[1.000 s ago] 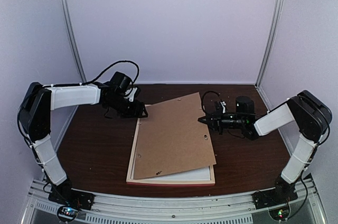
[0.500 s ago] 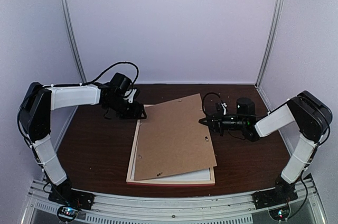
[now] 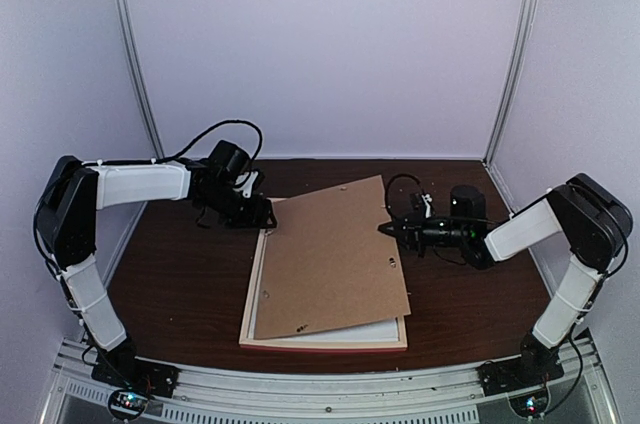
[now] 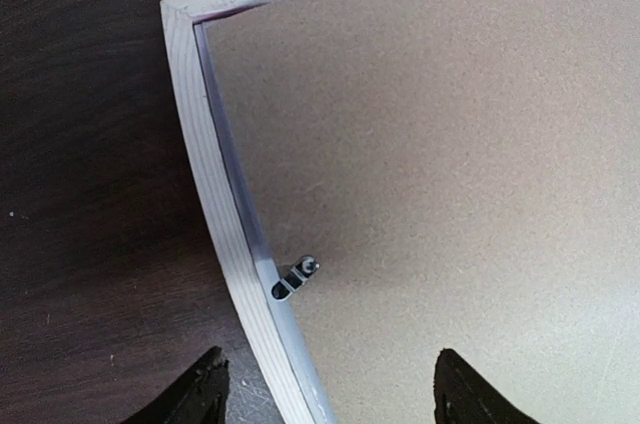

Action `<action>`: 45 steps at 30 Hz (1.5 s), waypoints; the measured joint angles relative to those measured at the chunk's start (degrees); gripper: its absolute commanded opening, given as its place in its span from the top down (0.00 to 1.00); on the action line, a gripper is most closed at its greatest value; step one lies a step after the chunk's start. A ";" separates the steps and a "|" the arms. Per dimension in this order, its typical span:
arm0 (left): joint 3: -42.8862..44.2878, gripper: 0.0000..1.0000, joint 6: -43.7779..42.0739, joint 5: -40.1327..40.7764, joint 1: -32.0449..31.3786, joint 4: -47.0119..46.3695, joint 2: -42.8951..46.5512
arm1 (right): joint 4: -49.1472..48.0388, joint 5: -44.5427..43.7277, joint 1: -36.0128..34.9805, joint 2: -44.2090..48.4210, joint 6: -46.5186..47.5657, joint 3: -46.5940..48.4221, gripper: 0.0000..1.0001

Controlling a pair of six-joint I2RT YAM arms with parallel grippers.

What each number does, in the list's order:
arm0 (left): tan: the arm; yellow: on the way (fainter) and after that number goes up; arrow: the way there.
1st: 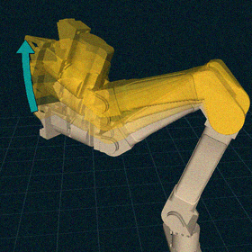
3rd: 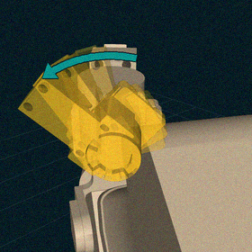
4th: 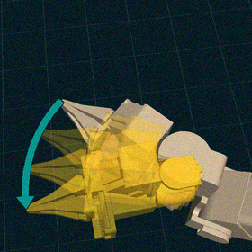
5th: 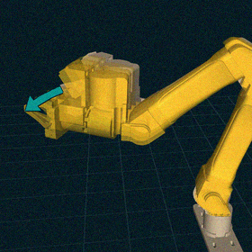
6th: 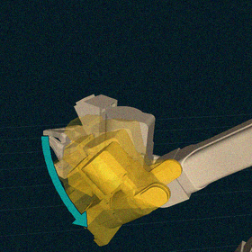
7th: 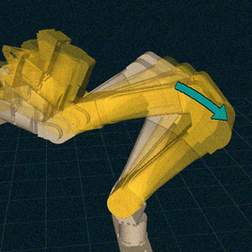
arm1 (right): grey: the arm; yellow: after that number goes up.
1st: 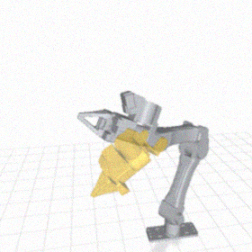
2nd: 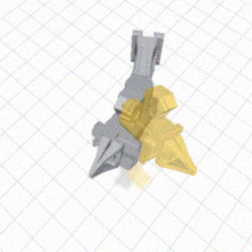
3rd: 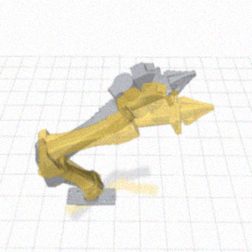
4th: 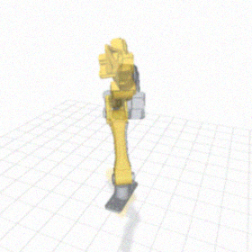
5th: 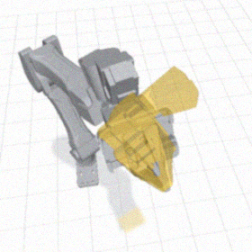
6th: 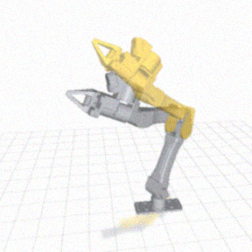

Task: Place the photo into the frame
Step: Place the backboard next to the photo.

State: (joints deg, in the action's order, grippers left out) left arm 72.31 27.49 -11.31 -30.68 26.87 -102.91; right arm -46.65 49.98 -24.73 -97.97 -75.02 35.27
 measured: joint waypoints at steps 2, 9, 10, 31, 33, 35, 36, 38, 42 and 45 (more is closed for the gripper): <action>0.00 0.29 0.00 0.02 0.00 0.00 0.00 | -0.26 -0.04 0.00 0.00 -0.02 -0.09 1.00; 0.00 0.29 0.00 0.04 0.00 0.00 -0.07 | -1.18 -0.15 0.00 -0.02 -0.11 -0.09 1.00; 0.00 0.29 0.00 0.04 0.00 0.00 -0.09 | -1.27 -0.15 0.00 -0.07 -0.15 -0.09 1.00; -0.26 0.29 -0.04 0.68 0.00 0.04 -0.28 | -3.08 -1.03 -0.52 -2.58 -0.48 -0.83 1.00; -0.42 0.29 -0.04 0.74 0.00 0.07 -0.31 | -3.63 -1.03 -0.63 -2.97 -0.63 -0.83 1.00; -0.46 0.29 -0.07 0.81 0.00 0.11 -0.37 | -4.28 -1.03 -0.66 -3.39 -0.87 -0.83 1.00; -0.46 0.29 -0.07 0.83 0.00 0.11 -0.42 | -4.39 -1.03 -0.66 -3.45 -0.92 -0.83 1.00; -0.50 0.29 -0.11 0.85 0.00 0.09 -0.55 | -4.83 -1.05 -0.68 -3.89 -1.22 -0.83 1.00; -0.79 0.29 -0.13 0.85 0.00 0.09 -0.72 | -6.08 -1.05 -0.76 -4.90 -1.55 -0.83 1.00; -1.25 0.29 -0.13 0.83 0.00 -0.02 -0.83 | -7.50 -1.11 -0.87 -5.90 -1.86 -0.83 1.00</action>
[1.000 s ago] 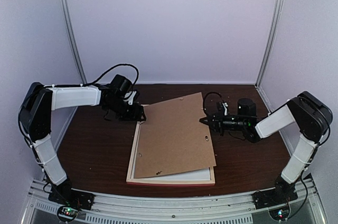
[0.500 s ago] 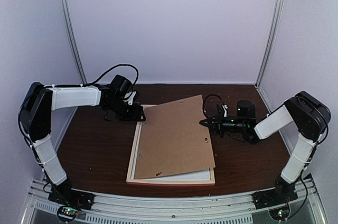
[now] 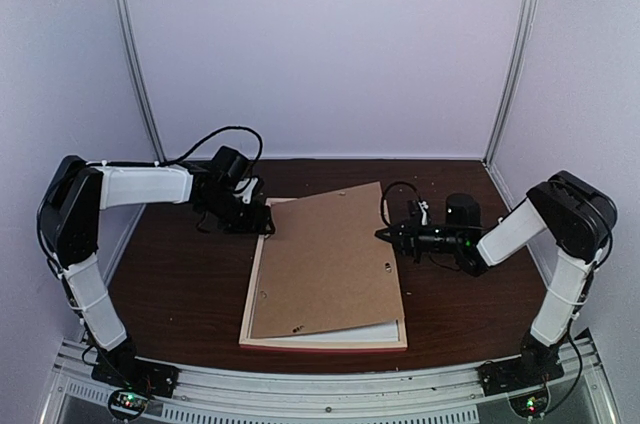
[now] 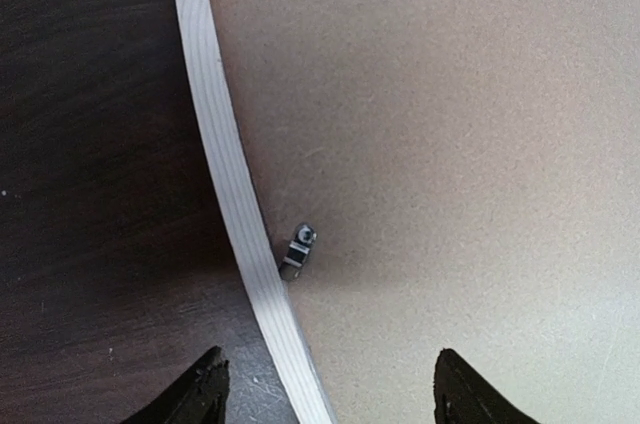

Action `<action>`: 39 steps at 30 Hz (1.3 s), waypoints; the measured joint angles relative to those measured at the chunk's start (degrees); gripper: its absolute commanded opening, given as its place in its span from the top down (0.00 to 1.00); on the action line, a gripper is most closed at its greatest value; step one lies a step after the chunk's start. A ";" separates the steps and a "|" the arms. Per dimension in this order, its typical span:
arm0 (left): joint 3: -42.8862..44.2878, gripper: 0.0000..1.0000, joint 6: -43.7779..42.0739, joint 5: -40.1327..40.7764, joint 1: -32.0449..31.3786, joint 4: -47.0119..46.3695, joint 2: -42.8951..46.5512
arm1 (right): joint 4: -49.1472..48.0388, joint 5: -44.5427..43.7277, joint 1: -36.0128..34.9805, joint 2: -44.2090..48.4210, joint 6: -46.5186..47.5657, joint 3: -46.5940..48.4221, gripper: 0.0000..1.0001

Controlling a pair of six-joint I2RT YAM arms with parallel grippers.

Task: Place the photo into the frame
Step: Place the backboard next to the photo.

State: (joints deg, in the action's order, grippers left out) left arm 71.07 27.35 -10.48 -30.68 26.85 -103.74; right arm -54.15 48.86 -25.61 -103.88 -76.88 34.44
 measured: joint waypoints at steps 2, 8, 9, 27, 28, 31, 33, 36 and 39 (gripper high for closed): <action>-0.50 0.29 0.02 0.00 0.00 -0.09 -0.17 | -0.63 -0.02 -0.09 -0.57 -0.11 0.00 1.00; -1.42 0.29 0.04 -0.04 0.00 -0.24 -1.03 | -2.32 -0.09 -0.15 -1.53 -0.68 0.00 1.00; -1.53 0.29 0.07 -0.07 0.00 -0.26 -1.20 | -2.38 -0.15 -0.20 -1.66 -0.70 0.00 1.00; -3.32 0.29 0.61 -1.11 0.00 -2.08 -2.36 | 0.22 -1.36 -0.68 -2.21 3.52 0.04 1.00; -3.50 0.29 0.72 -1.18 0.00 -2.36 -2.36 | 0.63 -1.51 -0.79 -2.21 3.78 0.09 1.00; -4.09 0.29 1.18 -1.53 0.00 -3.28 -2.36 | 1.64 -2.32 -1.25 -2.10 4.94 0.15 0.97; -4.79 0.29 1.51 -2.10 0.00 -3.89 -2.36 | 2.19 -2.78 -1.51 -1.86 5.51 0.20 0.93; -5.81 0.29 1.86 -2.75 0.00 -4.68 -2.36 | 3.85 -3.91 -2.10 -1.42 7.02 0.31 0.86; -6.36 0.29 2.21 -3.34 0.00 -5.01 -2.36 | 7.37 -5.33 -2.84 -1.42 8.79 0.35 0.77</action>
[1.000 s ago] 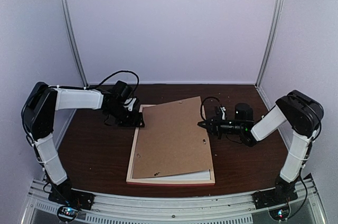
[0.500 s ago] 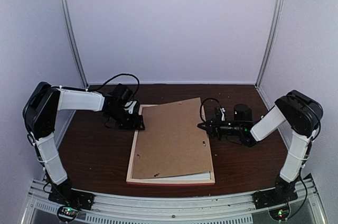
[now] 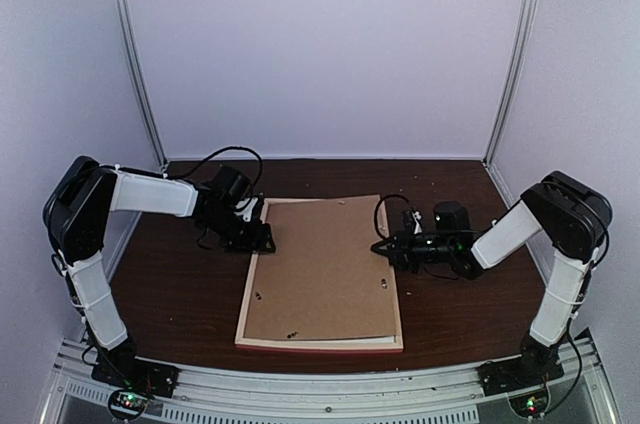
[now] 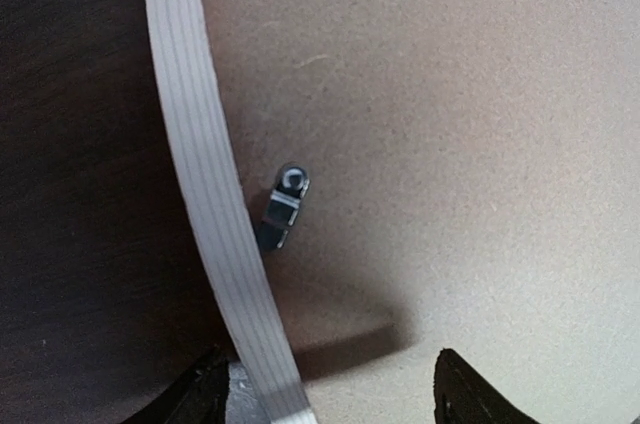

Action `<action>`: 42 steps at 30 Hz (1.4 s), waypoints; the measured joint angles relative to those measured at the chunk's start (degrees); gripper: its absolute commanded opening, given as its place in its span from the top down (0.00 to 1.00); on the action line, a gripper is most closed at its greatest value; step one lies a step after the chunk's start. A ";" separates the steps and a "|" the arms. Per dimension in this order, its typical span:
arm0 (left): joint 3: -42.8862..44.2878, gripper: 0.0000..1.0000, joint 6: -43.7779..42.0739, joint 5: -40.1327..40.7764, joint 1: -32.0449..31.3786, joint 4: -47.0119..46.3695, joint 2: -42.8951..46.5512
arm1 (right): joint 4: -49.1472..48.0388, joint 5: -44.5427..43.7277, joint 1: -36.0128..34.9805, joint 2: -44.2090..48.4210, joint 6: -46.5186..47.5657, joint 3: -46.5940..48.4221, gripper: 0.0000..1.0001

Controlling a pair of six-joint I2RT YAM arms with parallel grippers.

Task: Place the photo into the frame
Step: Place the backboard next to the photo.

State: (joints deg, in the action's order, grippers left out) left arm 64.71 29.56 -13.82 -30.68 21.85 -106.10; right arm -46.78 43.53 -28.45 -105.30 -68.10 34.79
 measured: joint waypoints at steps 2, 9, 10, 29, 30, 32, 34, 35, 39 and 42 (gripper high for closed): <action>-0.17 0.29 0.15 -0.22 0.00 -0.37 0.00 | 2.95 -0.83 -0.39 0.11 1.53 0.22 0.72; -0.76 0.29 0.44 -0.66 0.00 -1.33 0.00 | 17.18 -4.35 -1.86 3.76 8.63 3.43 0.64; -0.85 0.29 0.46 -0.74 0.00 -1.51 0.00 | 18.95 -4.83 -2.08 4.31 9.64 4.15 0.63; -2.14 0.29 0.63 -1.70 0.00 -3.74 0.00 | 41.40 -13.05 -5.81 6.19 19.63 13.03 0.36; -2.19 0.29 0.68 -1.73 0.00 -3.85 0.00 | 42.58 -13.66 -6.10 6.19 20.04 13.64 0.35; -2.25 0.29 0.79 -1.81 0.00 -4.00 0.00 | 46.01 -15.26 -6.93 6.19 21.46 15.45 0.33; -2.29 0.29 0.81 -1.84 0.00 -4.07 0.00 | 48.17 -16.46 -7.48 6.19 22.05 16.70 0.30; -2.36 0.29 0.83 -1.84 0.00 -4.17 0.00 | 49.37 -17.05 -7.76 6.19 22.58 17.38 0.27; -2.49 0.29 0.92 -1.84 0.00 -4.35 0.07 | 53.62 -19.23 -8.76 6.19 24.04 19.65 0.21; -2.75 0.29 0.96 -1.81 0.00 -4.68 0.20 | 56.54 -20.94 -9.40 6.19 24.90 21.11 0.17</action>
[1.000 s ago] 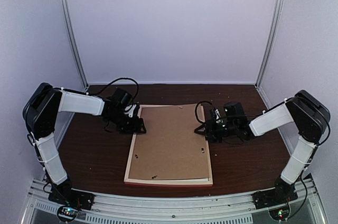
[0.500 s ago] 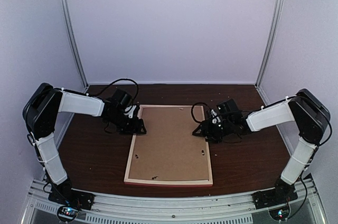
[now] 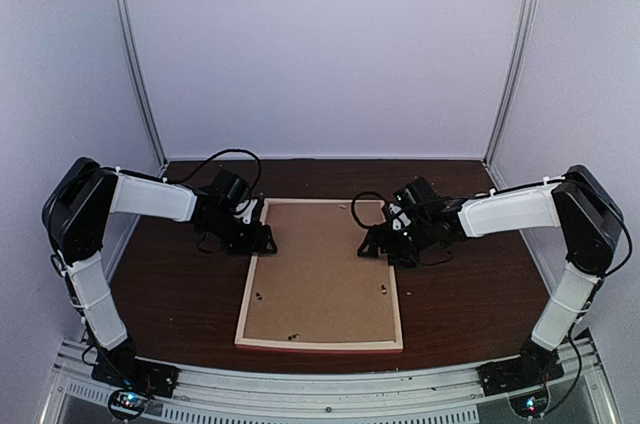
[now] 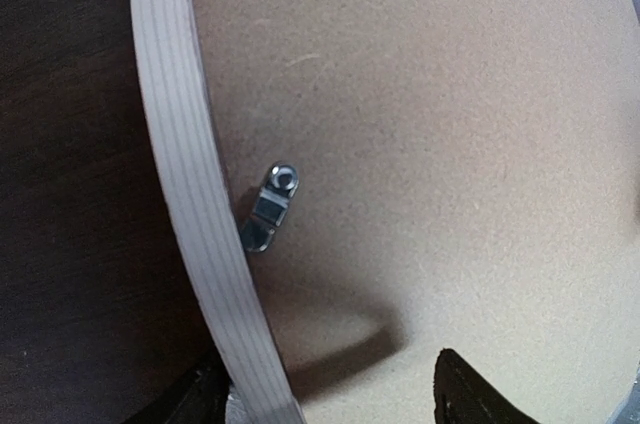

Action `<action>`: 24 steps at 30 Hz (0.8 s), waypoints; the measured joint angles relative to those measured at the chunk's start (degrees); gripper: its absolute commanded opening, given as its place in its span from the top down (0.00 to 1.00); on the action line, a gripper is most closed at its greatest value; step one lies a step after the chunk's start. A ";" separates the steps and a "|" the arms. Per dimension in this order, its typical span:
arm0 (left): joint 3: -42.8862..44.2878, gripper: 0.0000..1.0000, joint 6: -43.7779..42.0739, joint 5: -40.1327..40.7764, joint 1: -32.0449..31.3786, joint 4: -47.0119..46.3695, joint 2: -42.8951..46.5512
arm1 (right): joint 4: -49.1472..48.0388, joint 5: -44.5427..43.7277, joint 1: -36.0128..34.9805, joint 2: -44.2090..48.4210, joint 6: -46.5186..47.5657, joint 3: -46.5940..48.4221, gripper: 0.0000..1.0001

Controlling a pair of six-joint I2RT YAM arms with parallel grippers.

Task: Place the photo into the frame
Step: Place the backboard next to the photo, then press the fastener onto the backboard.

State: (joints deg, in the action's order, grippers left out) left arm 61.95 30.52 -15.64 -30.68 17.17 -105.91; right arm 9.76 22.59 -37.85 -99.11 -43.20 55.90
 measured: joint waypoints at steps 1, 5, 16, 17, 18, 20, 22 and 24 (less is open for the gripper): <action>-0.15 0.29 0.00 0.00 0.00 -0.20 0.09 | 0.81 -0.50 -0.17 0.00 0.28 0.42 0.16; -0.44 0.29 0.00 0.04 0.00 -0.50 0.26 | 3.26 -2.19 -0.85 0.00 1.16 1.77 0.14; -0.55 0.29 -0.02 0.39 0.00 -0.46 0.44 | 9.42 -7.13 -1.33 0.00 2.99 4.37 0.15; -0.57 0.29 -0.02 0.46 -0.02 -0.35 0.48 | 10.21 -7.72 -1.36 0.02 3.26 4.83 0.15; -0.57 0.29 -0.02 0.55 -0.02 -0.28 0.50 | 10.64 -8.39 -1.36 0.02 3.72 5.14 0.15; -0.57 0.29 -0.04 0.87 -0.02 -0.02 0.61 | 11.74 -9.46 -1.36 0.09 4.48 5.81 0.15; -0.59 0.29 -0.07 1.42 -0.02 0.57 0.90 | 12.50 -10.29 -1.36 0.09 5.64 6.67 0.15; -0.61 0.29 -0.07 1.86 0.00 0.98 1.36 | 12.81 -10.93 -1.36 0.09 7.04 7.52 0.15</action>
State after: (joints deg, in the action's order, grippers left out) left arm 61.34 30.46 -13.78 -30.68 18.15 -104.55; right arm 22.57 11.66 -39.20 -99.02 -36.16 63.42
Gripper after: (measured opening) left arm 0.711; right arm 0.847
